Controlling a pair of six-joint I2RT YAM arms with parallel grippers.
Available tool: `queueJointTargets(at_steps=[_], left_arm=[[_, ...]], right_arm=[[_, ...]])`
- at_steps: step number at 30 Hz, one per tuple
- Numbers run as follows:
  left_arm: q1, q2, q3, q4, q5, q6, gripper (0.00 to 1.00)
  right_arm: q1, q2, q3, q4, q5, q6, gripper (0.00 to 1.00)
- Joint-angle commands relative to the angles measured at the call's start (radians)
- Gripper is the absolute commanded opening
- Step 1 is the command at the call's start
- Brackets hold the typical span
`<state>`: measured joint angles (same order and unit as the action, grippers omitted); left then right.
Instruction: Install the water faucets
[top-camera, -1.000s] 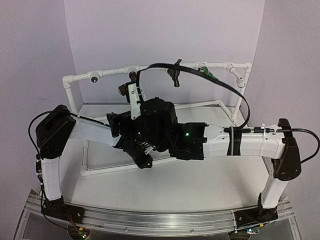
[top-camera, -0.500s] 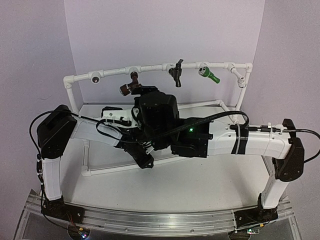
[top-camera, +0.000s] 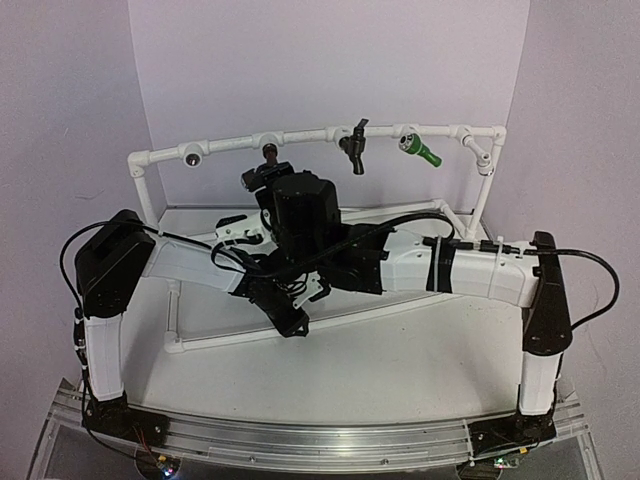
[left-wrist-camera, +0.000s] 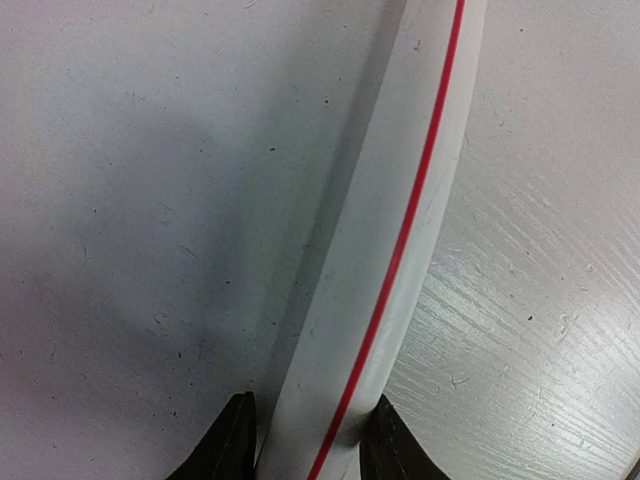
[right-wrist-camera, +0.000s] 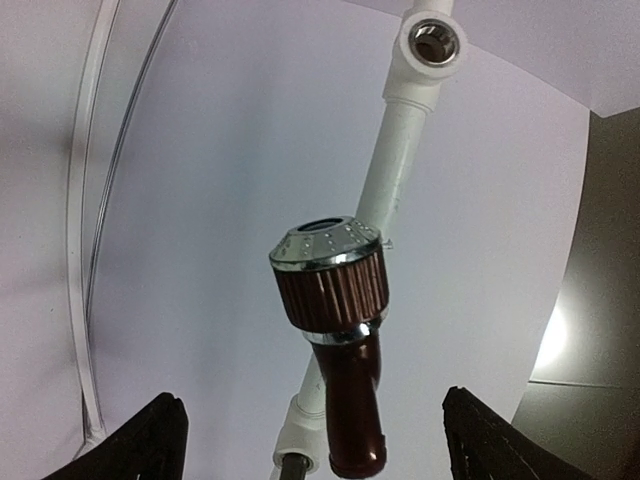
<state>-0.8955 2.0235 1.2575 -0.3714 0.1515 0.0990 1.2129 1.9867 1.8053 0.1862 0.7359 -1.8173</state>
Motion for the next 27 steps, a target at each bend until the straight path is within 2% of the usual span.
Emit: queueJointTargets(at_steps=[1, 16, 23, 27], left_arm=[[-0.007, 0.171, -0.054, 0.02, 0.058, -0.147, 0.0], [-0.007, 0.161, -0.058, 0.02, 0.07, -0.146, 0.0], [-0.007, 0.161, -0.058, 0.02, 0.079, -0.146, 0.0], [-0.006, 0.161, -0.058, 0.02, 0.079, -0.145, 0.0]], right_arm=[[-0.023, 0.036, 0.085, 0.045, -0.045, -0.038, 0.88], [-0.066, 0.158, 0.246, 0.044, -0.062, -0.052, 0.8], [-0.077, 0.181, 0.283, 0.05, -0.064, -0.058, 0.71], [-0.081, 0.193, 0.296, 0.062, -0.062, -0.074, 0.61]])
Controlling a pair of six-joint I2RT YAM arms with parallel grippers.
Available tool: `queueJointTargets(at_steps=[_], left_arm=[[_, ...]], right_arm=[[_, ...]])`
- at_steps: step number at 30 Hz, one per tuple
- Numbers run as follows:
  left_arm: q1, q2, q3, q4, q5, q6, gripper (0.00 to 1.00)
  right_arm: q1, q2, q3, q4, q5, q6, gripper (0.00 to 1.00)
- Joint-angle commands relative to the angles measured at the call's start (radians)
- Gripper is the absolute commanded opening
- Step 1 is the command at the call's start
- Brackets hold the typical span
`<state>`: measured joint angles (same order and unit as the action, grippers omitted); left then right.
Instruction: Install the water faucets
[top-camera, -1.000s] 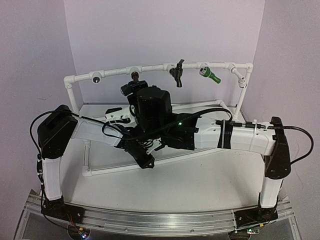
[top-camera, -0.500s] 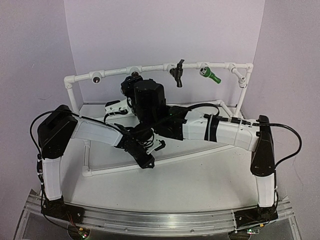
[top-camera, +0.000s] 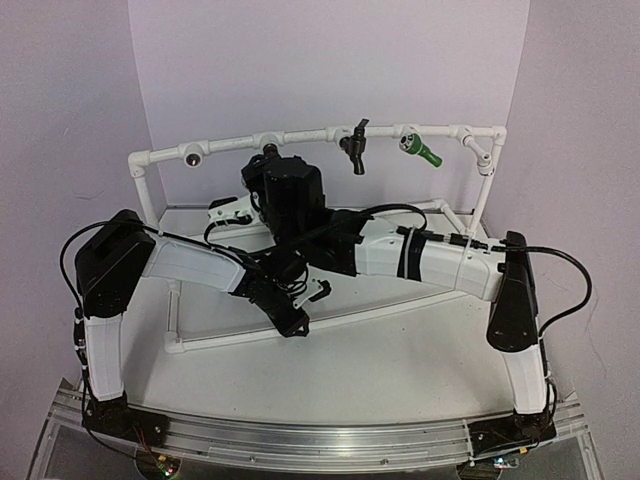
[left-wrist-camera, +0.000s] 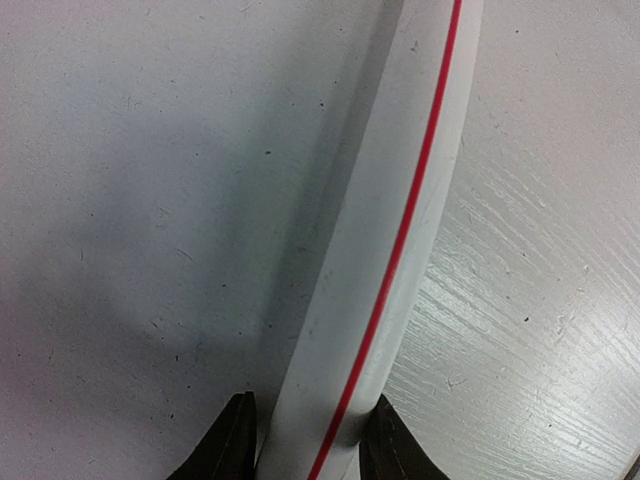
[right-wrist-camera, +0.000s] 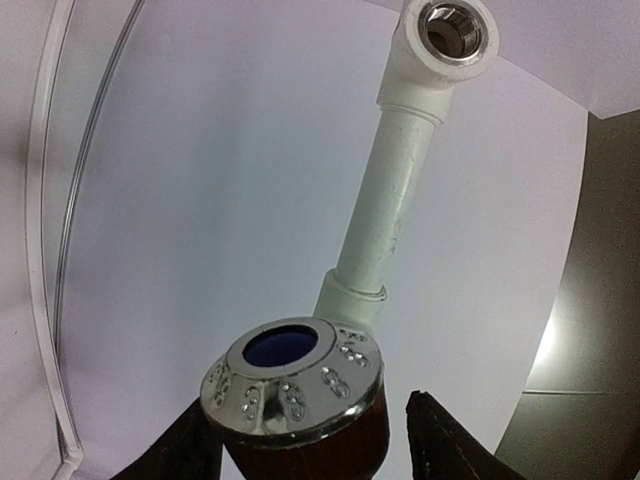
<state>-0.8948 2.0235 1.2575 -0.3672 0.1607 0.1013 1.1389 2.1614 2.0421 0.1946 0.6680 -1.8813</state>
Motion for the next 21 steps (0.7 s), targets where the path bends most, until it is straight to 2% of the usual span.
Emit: queueJointTargets(at_steps=[1, 18, 21], left_arm=[[-0.007, 0.161, -0.058, 0.016, 0.07, -0.147, 0.0], [-0.006, 0.164, -0.058, 0.016, 0.075, -0.147, 0.0], [-0.006, 0.163, -0.058, 0.016, 0.077, -0.146, 0.0]], right_arm=[[-0.007, 0.021, 0.063, 0.06, 0.006, -0.014, 0.59], [-0.021, 0.064, 0.11, 0.114, 0.019, -0.008, 0.25], [-0.024, 0.076, 0.133, 0.115, 0.03, 0.017, 0.15]])
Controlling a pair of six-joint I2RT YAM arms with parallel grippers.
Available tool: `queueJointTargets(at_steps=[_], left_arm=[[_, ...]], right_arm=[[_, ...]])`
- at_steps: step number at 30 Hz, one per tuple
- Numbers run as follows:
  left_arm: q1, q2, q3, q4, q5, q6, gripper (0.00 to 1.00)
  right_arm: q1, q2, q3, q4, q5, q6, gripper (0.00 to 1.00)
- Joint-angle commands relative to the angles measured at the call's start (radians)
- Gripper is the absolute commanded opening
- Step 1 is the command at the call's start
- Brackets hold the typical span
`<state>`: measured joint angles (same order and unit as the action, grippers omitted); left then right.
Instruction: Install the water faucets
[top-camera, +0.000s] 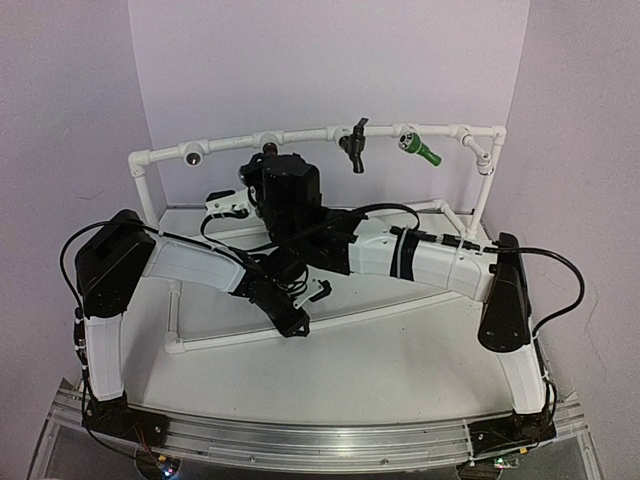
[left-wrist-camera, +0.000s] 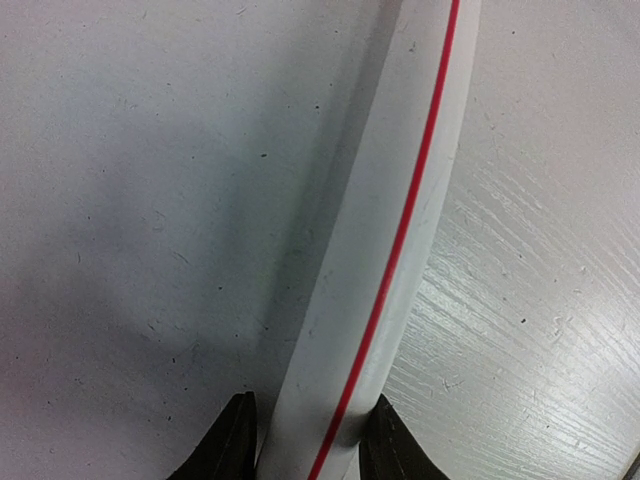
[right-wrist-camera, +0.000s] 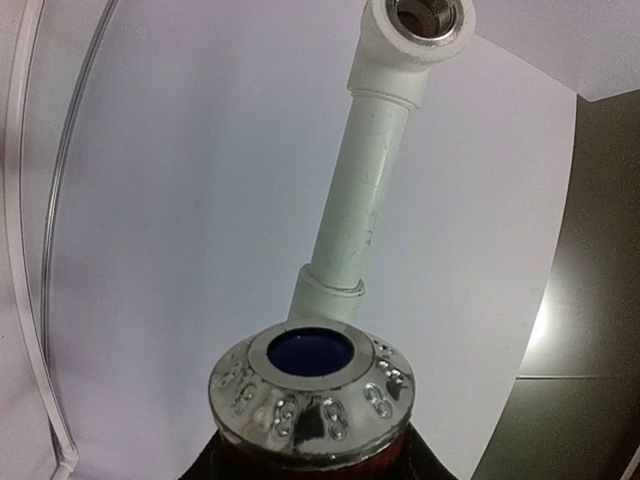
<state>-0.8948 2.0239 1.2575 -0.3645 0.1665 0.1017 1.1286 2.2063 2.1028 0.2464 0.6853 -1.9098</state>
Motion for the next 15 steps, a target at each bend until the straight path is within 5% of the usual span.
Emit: queueJointTargets(at_steps=[1, 4, 15], left_arm=[[-0.007, 0.164, -0.058, 0.013, 0.073, -0.146, 0.0], [-0.007, 0.167, -0.057, 0.013, 0.076, -0.146, 0.0], [-0.007, 0.167, -0.056, 0.012, 0.08, -0.148, 0.0]], right_arm=[[-0.015, 0.035, 0.078, 0.063, 0.017, 0.055, 0.11], [-0.016, 0.048, 0.098, 0.064, 0.033, 0.09, 0.01], [-0.016, 0.07, 0.107, 0.136, 0.092, 0.4, 0.0]])
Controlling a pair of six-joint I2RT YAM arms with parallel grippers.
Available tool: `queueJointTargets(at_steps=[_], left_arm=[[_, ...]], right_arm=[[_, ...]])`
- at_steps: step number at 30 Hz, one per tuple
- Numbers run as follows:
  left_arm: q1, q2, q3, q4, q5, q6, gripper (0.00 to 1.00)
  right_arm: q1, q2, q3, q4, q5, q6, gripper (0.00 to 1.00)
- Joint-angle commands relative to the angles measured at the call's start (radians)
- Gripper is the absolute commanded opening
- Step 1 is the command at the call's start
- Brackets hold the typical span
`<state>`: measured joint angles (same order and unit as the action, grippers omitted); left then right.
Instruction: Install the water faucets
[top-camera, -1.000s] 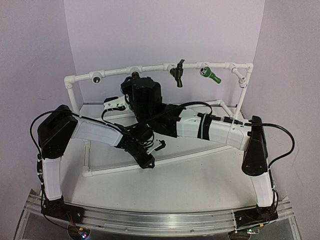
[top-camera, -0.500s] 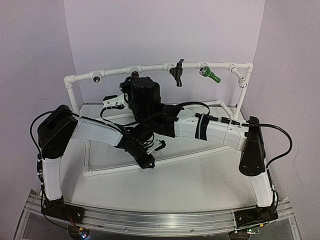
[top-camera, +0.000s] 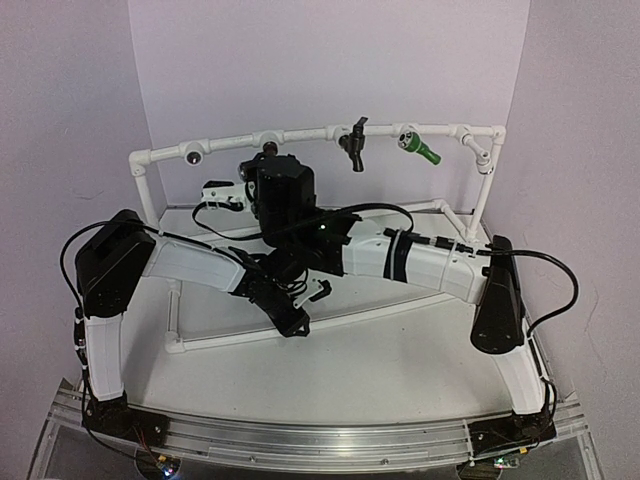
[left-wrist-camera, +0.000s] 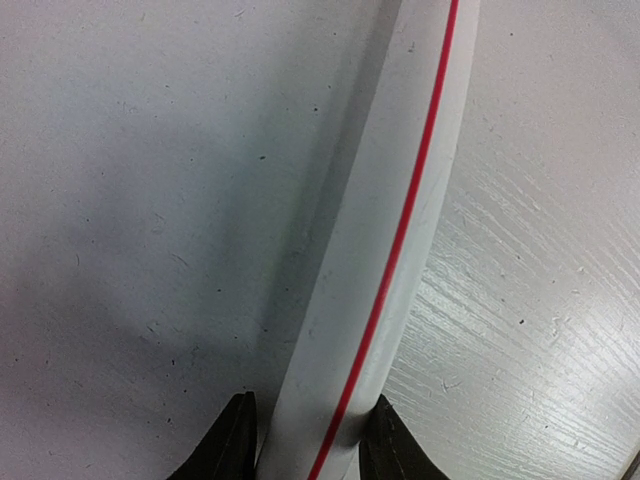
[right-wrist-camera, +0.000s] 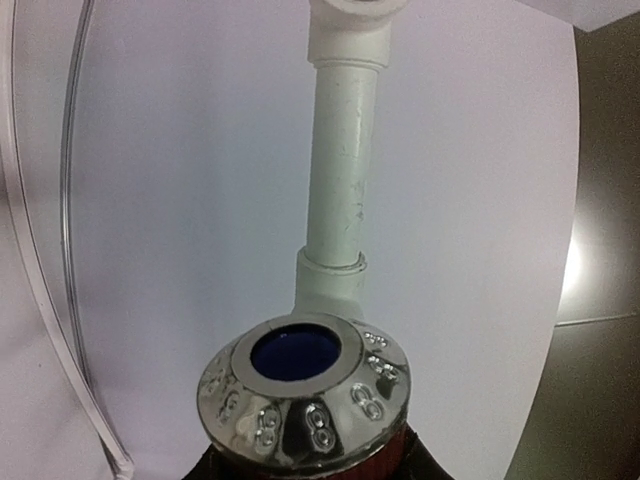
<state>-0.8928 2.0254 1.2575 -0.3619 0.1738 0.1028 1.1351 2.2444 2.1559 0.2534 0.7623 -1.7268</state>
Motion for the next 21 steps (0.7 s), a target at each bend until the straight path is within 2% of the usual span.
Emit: queueJointTargets(at_steps=[1, 14, 21], left_arm=[[-0.008, 0.165, -0.056, 0.01, 0.073, -0.15, 0.0], [-0.008, 0.165, -0.055, 0.01, 0.075, -0.151, 0.0], [-0.008, 0.17, -0.053, 0.01, 0.077, -0.15, 0.0]], right_arm=[[-0.023, 0.033, 0.053, 0.133, 0.014, 0.267, 0.0], [-0.026, 0.101, 0.127, 0.139, 0.026, 0.7, 0.0], [-0.032, 0.083, 0.108, 0.138, 0.03, 1.061, 0.0]])
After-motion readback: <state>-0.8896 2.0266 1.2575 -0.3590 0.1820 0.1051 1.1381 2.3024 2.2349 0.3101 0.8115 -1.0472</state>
